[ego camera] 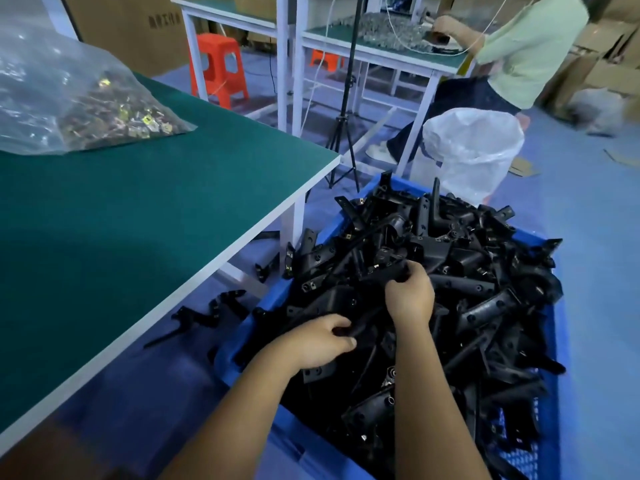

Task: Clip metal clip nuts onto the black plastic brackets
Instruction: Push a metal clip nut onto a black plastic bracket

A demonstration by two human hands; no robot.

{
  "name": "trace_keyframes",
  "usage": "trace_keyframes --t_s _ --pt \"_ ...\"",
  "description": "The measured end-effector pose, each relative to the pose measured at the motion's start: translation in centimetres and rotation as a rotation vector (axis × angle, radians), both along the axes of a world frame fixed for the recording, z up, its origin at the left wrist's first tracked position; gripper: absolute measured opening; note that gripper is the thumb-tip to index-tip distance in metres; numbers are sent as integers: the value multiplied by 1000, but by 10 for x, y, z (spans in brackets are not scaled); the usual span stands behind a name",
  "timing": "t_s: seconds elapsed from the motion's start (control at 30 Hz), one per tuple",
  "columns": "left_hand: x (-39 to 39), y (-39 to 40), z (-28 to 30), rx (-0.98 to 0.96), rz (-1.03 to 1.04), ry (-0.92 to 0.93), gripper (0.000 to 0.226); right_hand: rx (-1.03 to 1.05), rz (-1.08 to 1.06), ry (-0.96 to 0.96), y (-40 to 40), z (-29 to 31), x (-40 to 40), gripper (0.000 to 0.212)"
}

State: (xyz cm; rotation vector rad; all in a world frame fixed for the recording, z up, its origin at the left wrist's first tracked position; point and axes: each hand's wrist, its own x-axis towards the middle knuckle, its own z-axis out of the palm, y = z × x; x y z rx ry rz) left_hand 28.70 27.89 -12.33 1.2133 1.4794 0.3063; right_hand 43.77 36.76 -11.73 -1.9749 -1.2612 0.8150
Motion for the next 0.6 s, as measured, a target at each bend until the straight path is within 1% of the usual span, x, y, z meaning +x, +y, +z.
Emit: trace_keyframes --t_s 0.1,0.17,0.2,0.3,0.4,0.5,0.6 --pt "-19 5 23 74 20 36 42 8 1 -208 4 2 -7 56" --pt "-33 6 46 131 53 16 35 14 -47 -356 2 6 -11 62" --pt "-40 7 58 151 65 -11 32 24 -82 -379 0 10 -13 63" --pt "-55 4 91 228 99 -76 21 108 -166 -333 -3 27 -28 58" --pt "-66 -2 122 371 225 -185 21 236 -136 -237 -2 55 -56 50" --pt "-85 -12 149 551 396 -330 25 390 11 -146 -5 86 -106 45" --pt "-118 -26 165 718 561 -314 28 544 229 -90 -19 114 -174 39"
